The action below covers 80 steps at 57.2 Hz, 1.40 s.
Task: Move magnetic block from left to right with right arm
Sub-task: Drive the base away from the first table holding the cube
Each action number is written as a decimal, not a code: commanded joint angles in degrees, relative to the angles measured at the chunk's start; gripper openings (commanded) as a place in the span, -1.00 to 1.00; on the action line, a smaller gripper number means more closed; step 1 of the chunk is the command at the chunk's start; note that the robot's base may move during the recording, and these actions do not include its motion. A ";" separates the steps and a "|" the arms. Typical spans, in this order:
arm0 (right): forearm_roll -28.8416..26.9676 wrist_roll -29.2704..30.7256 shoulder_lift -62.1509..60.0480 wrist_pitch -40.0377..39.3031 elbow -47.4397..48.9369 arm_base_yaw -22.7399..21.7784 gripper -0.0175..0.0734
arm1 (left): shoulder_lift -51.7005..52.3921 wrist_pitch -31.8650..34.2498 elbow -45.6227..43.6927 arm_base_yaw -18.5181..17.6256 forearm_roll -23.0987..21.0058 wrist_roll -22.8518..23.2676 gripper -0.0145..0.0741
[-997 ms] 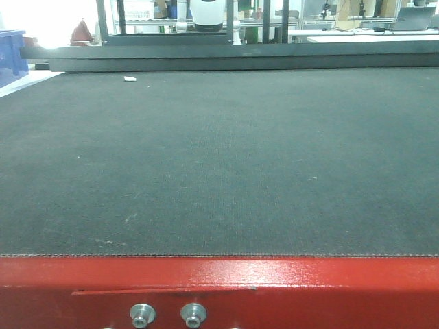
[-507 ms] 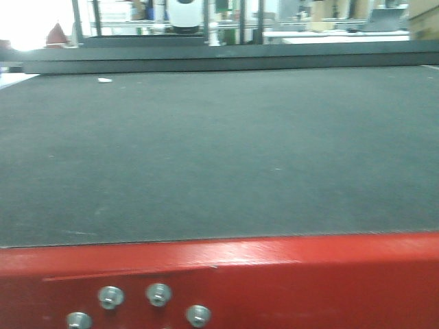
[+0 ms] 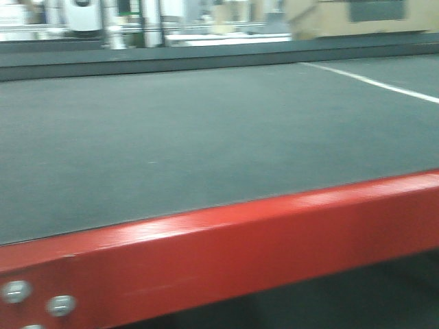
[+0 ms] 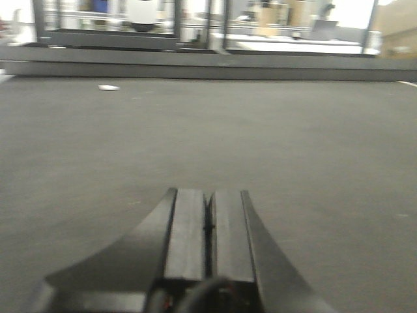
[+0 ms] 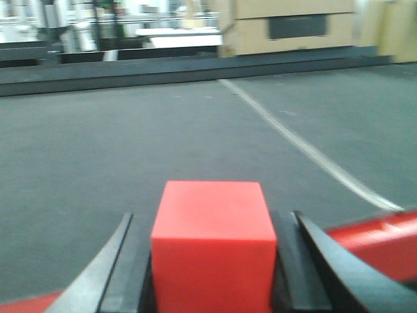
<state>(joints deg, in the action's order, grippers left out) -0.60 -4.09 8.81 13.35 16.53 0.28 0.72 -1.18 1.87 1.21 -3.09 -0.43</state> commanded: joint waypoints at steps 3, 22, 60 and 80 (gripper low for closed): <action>0.60 0.33 0.54 -5.38 1.79 0.05 0.11 | 0.66 4.65 0.46 -0.38 -0.15 0.43 -0.96; 0.60 0.33 0.54 -5.38 1.79 0.05 0.11 | 0.66 4.65 0.46 -0.38 -0.15 0.43 -0.96; 0.60 0.33 0.54 -5.38 1.79 0.05 0.11 | 0.66 4.65 0.46 -0.38 -0.15 0.43 -0.96; 0.60 0.33 0.54 -5.38 1.79 -0.01 0.11 | 0.66 4.65 0.46 -0.38 -0.15 0.43 -0.96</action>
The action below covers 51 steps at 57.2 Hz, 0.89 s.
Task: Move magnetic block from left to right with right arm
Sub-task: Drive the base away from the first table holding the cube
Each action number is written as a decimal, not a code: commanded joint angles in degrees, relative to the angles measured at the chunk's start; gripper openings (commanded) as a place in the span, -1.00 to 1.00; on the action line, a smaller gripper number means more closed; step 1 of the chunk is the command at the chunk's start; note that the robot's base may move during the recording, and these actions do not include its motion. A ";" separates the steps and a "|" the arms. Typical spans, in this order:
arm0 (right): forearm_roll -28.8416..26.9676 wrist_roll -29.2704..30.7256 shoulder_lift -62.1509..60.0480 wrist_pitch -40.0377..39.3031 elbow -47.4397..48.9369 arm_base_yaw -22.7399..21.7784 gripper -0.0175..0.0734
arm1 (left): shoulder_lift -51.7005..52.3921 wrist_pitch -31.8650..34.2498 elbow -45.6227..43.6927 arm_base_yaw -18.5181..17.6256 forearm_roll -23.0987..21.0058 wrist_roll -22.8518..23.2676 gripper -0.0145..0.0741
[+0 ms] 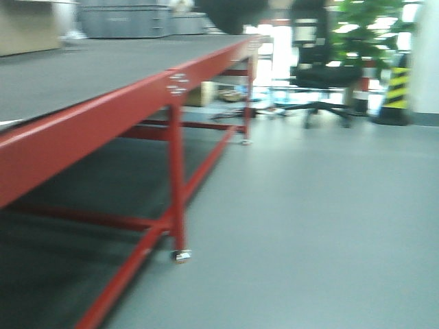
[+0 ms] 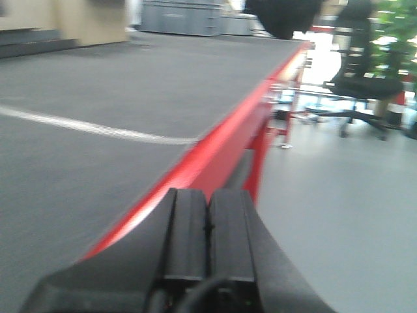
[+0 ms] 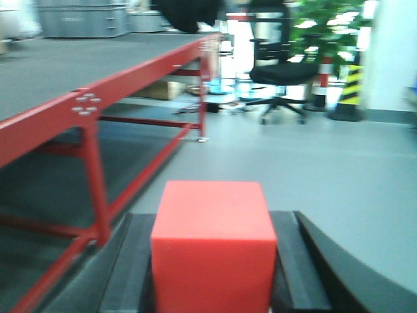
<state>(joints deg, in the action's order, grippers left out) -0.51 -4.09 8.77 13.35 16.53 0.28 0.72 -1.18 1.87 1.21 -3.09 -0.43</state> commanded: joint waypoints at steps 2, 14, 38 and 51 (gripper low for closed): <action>0.51 0.33 0.58 -5.38 1.79 -0.01 0.11 | 0.66 4.65 0.46 -0.38 -0.15 0.43 -0.96; 0.51 0.33 0.58 -5.38 1.79 -0.01 0.11 | 0.66 4.65 0.46 -0.38 -0.15 0.43 -0.96; 0.51 0.33 0.58 -5.38 1.79 -0.01 0.11 | 0.66 4.65 0.46 -0.38 -0.15 0.43 -0.96; 0.51 0.33 0.58 -5.38 1.79 -0.01 0.11 | 0.66 4.65 0.46 -0.38 -0.15 0.43 -0.96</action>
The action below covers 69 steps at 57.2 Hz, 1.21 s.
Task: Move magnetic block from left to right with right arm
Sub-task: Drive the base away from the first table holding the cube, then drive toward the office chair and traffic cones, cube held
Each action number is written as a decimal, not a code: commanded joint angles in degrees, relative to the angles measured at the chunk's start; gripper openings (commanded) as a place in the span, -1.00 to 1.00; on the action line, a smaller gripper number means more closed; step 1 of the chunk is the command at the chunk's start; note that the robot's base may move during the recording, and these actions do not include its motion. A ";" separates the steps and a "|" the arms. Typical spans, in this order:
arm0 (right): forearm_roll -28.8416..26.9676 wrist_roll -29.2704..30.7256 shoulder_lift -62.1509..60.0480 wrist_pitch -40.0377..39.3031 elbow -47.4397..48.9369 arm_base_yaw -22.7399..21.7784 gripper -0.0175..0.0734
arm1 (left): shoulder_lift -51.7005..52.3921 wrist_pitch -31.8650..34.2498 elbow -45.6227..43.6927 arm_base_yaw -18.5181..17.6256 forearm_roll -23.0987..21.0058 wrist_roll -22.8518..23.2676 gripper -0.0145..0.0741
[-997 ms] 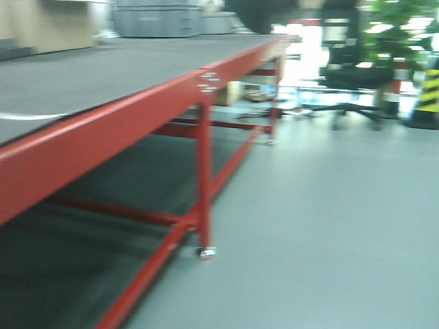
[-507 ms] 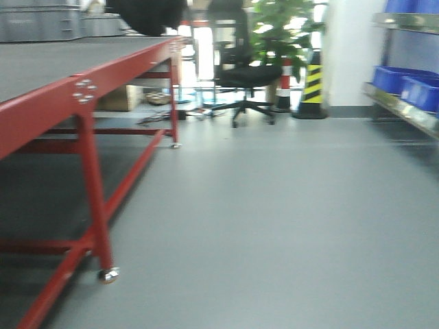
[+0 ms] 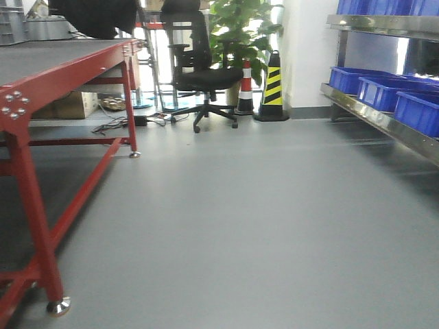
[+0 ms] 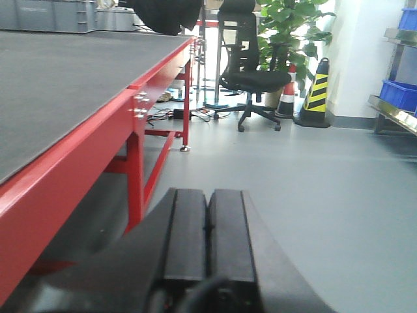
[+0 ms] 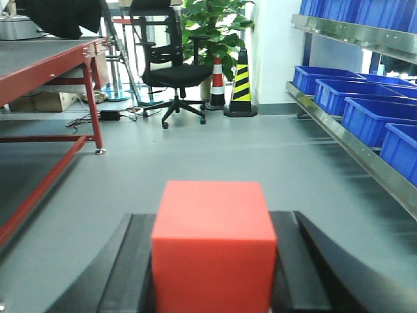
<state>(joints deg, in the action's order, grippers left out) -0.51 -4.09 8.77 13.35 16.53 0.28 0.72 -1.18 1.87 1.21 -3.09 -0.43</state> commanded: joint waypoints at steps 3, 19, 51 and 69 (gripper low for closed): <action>0.51 0.33 0.58 -5.38 1.79 -0.01 0.11 | 0.66 4.65 0.46 -0.38 -0.15 0.43 -0.96; 0.51 0.33 0.58 -5.38 1.79 -0.01 0.11 | 0.66 4.65 0.46 -0.38 -0.15 0.43 -0.96; 0.51 0.33 0.58 -5.38 1.79 -0.01 0.11 | 0.66 4.65 0.46 -0.38 -0.15 0.43 -0.96; 0.51 0.33 0.58 -5.32 1.79 -0.01 0.11 | 0.66 4.65 0.46 -0.38 -0.15 0.43 -0.96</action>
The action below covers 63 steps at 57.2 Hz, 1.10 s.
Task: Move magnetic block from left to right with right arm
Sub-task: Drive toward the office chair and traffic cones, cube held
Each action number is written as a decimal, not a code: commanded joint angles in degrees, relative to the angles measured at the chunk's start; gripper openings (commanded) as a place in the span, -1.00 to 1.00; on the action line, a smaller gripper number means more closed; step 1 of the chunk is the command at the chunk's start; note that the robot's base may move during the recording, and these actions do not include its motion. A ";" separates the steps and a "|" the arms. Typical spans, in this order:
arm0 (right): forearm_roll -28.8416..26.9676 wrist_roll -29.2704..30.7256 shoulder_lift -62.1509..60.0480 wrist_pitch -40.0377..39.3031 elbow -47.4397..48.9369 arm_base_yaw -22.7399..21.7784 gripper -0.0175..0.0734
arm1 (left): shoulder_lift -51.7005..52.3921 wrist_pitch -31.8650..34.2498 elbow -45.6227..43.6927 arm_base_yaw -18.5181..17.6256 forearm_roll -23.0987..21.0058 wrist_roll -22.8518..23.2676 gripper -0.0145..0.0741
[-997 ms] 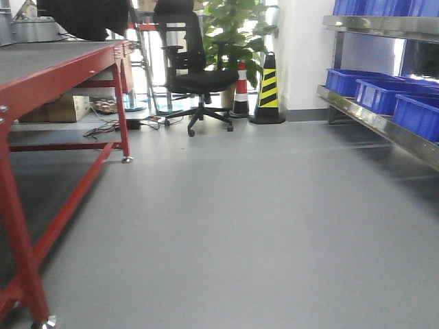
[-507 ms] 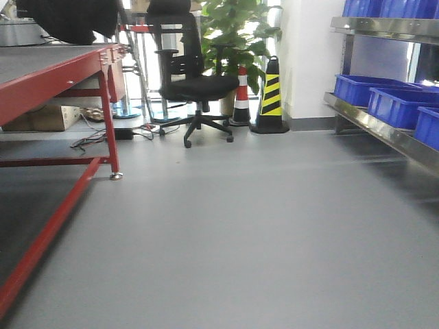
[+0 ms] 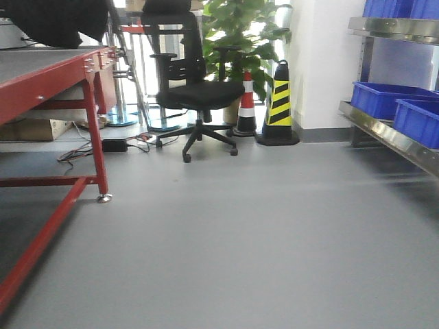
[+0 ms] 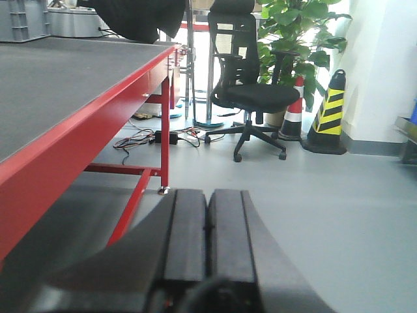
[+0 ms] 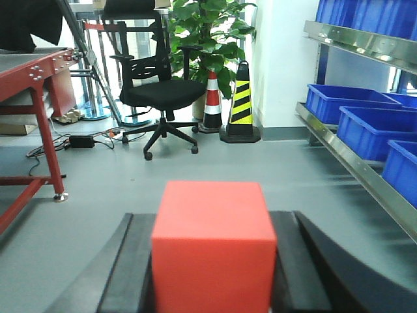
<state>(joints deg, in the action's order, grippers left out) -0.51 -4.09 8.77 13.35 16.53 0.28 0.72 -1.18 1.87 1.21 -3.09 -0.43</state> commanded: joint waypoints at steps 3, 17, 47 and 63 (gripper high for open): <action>0.51 0.33 0.58 -5.32 1.79 -0.01 0.11 | 0.66 4.65 0.46 -0.38 -0.15 0.43 -0.96; 0.51 0.33 0.58 -5.32 1.79 -0.01 0.11 | 0.66 4.65 0.46 -0.38 -0.15 0.43 -0.96; 0.51 0.33 0.58 -5.32 1.79 -0.01 0.11 | 0.54 4.65 0.46 -0.38 -0.15 0.43 -0.96; 0.51 0.33 0.58 -5.32 1.79 -0.01 0.11 | 0.54 4.65 0.46 -0.38 -0.15 0.43 -0.96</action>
<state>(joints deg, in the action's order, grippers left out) -0.47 -4.09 8.77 13.35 16.53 0.28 0.72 -1.18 1.87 1.21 -3.09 -0.43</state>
